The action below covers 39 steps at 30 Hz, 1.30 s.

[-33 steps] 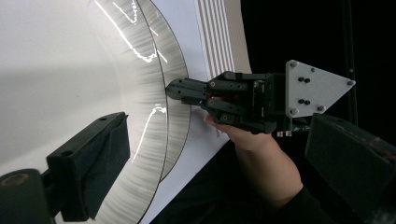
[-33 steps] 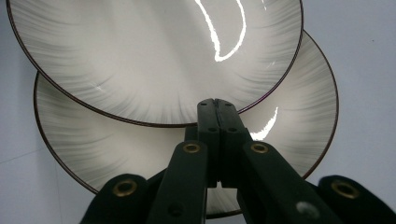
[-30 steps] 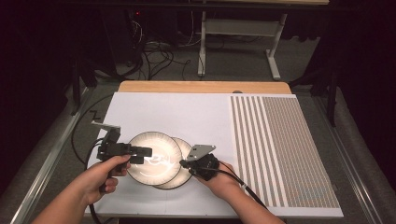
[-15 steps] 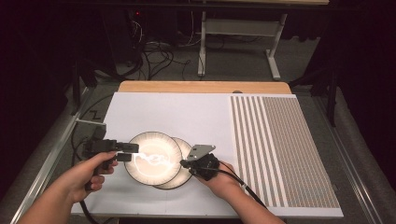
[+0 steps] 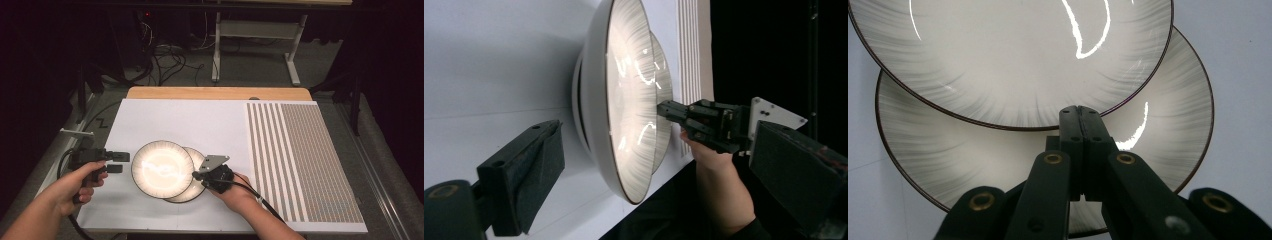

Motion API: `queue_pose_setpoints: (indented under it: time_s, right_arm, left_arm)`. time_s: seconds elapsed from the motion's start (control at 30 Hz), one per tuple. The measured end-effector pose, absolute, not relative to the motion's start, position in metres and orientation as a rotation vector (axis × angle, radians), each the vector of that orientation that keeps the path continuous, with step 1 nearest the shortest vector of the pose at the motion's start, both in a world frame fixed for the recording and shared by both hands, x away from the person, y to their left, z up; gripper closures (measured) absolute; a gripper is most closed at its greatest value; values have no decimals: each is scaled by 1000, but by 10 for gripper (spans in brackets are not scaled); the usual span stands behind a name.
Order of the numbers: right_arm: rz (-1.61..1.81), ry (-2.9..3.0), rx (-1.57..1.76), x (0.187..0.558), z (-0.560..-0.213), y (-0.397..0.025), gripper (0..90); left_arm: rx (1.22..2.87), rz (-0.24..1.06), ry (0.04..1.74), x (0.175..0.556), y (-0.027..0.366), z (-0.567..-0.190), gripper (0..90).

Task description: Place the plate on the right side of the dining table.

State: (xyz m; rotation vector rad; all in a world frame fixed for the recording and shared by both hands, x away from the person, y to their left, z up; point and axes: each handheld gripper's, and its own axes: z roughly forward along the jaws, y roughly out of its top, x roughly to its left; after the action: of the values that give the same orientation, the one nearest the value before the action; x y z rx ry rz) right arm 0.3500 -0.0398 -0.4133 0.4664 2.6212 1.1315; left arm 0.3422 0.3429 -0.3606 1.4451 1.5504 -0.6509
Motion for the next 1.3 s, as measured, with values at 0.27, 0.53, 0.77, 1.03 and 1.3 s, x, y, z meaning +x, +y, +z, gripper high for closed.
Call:
queue_pose_setpoints:
  time_s: [0.27, 0.53, 0.77, 1.03, 1.3]
  right_arm:
    - [1131, 2621, 466, 350, -413, -40, 900]
    - [1127, 2621, 466, 350, -413, -39, 900]
    - [1123, 2621, 464, 350, -413, -39, 900]
    - [1120, 2619, 463, 350, -412, -39, 900]
    - [1122, 2620, 465, 350, -412, -39, 900]
  left_arm:
    - [1500, -674, 1566, 349, 334, -375, 108]
    - [1535, -687, 1571, 355, 323, -381, 122]
    - [1542, -681, 1587, 360, 320, -387, 156]
    - [1562, -701, 1603, 364, 318, -391, 344]
    - [1579, -740, 1603, 369, 312, -396, 480]
